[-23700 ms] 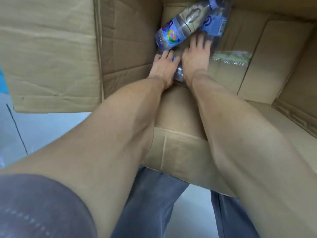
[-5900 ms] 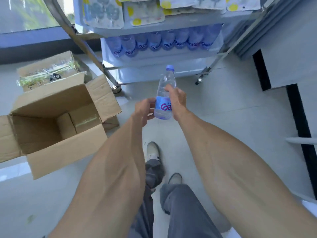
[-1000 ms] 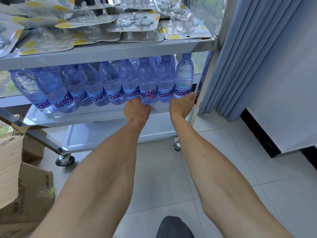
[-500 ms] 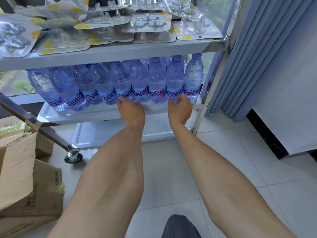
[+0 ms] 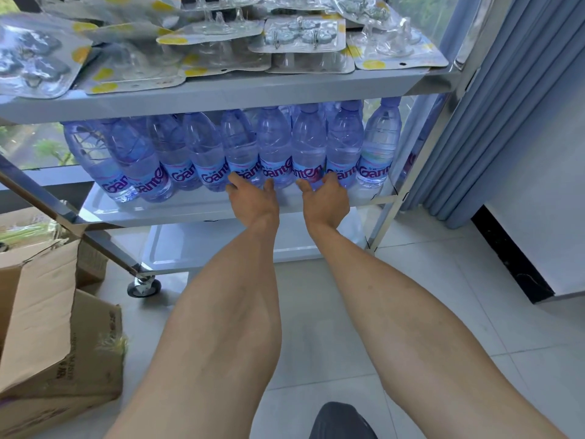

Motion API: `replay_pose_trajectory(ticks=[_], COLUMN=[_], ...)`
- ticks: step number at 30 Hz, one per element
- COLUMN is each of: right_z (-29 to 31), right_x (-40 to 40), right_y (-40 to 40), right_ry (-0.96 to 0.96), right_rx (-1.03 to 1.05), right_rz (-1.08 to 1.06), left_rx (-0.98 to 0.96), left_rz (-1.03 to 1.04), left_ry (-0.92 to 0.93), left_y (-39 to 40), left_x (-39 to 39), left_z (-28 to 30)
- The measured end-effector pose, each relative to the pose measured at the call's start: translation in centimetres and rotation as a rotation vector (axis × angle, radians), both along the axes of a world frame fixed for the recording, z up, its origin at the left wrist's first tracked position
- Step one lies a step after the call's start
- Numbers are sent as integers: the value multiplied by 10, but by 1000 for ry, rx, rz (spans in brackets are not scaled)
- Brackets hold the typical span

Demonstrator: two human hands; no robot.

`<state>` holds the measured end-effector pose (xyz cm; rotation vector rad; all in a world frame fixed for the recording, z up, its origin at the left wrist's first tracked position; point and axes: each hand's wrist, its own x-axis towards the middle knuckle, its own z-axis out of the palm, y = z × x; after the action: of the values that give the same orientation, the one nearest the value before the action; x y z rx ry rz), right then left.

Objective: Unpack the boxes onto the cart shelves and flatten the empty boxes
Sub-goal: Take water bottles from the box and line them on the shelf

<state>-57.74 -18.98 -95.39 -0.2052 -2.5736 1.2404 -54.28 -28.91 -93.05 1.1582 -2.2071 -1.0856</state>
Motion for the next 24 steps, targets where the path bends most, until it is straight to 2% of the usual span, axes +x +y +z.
replay_pose_trajectory(ticks=[10,16,21,24], right_z=[-6,0,3,9], right_x=[5,7,31,54], right_y=[-13,-8,-10,-22], right_ry=[-11,14,-49,-104], right_rx=[148,-112,51,147], right_rz=[-8,-98,-49,19], left_rx=[-45,-15,-76,-170], left_rz=[8,-51,-88,-167], left_ry=[-47,-28,-62,-157], left_y=[-16,-24,-31,-39], left_x=[4,12,39,65], left_z=[0,5,15,18])
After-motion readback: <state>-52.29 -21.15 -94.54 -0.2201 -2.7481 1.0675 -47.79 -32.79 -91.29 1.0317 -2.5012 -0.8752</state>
